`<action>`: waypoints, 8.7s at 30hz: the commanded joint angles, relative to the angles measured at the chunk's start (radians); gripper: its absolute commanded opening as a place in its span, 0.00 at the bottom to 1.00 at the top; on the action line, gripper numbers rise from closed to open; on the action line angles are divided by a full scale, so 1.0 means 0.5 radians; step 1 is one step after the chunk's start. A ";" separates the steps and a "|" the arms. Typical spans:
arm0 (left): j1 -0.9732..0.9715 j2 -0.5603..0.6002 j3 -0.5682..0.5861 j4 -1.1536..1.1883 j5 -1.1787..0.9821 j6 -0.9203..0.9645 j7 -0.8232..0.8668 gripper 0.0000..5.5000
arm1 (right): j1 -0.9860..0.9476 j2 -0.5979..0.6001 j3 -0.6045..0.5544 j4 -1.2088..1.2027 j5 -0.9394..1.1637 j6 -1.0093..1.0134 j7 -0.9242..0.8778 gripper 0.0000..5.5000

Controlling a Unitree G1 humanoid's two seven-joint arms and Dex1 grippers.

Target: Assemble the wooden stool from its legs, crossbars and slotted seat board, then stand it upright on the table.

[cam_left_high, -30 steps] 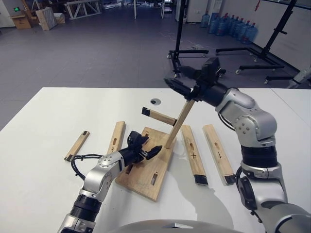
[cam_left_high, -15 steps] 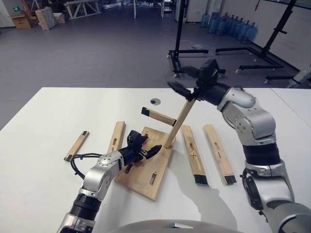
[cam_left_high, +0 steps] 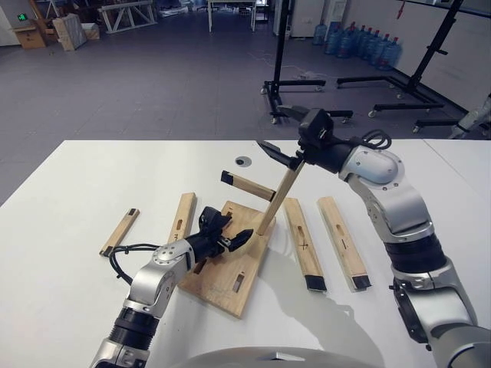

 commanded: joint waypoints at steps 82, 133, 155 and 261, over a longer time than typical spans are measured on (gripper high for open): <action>0.311 -0.353 0.199 -0.661 0.042 -0.307 0.535 0.78 | 1.480 0.115 -0.761 -0.580 0.418 1.924 -0.939 0.69; 0.046 0.074 0.522 -0.749 -1.702 0.401 -0.335 0.78 | 0.621 0.022 -0.155 0.036 1.094 0.853 1.301 0.36; 0.108 0.032 0.565 -0.736 -1.701 0.323 -0.435 0.39 | 0.601 -0.014 -0.179 0.139 1.029 0.747 1.375 0.36; -1.372 0.577 0.313 1.793 -0.221 -0.851 -2.167 0.37 | 0.055 0.126 0.421 0.236 -0.959 -0.875 0.231 0.65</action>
